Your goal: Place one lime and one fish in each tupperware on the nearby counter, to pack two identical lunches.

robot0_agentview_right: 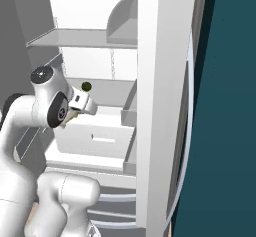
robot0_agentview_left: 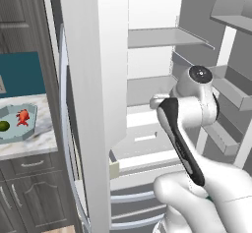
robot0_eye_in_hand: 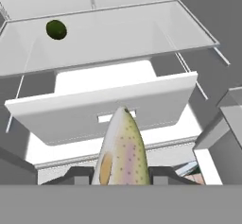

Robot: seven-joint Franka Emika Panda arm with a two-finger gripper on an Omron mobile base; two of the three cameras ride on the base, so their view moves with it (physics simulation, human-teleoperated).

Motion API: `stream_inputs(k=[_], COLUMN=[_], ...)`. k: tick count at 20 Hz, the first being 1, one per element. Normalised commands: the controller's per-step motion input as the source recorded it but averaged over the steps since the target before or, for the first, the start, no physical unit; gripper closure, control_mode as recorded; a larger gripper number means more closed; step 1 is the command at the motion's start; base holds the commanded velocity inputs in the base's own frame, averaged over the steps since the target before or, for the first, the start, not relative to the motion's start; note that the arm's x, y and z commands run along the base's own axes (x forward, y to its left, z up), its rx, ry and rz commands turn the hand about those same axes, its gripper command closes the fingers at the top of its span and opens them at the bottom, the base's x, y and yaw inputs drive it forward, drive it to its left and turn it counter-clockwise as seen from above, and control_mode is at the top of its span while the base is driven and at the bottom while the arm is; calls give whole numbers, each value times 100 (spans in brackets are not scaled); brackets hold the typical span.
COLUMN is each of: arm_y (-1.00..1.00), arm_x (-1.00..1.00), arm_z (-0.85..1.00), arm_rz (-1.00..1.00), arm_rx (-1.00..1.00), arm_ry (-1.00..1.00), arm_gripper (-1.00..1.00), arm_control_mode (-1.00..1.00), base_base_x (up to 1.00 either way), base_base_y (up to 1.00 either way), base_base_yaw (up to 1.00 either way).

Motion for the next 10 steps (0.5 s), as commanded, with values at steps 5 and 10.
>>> stream_inputs(k=[5, 10], arm_y=[0, -1], arm_x=[-56, -36], arm_z=[57, 23], arm_rz=[3, 5], arm_rx=[0, 0], arm_ry=[0, 0], arm_gripper=[100, 100], arm_control_mode=[-100, 100], base_base_x=[0, -28], base_base_y=[0, 0], base_base_yaw=[0, 1])
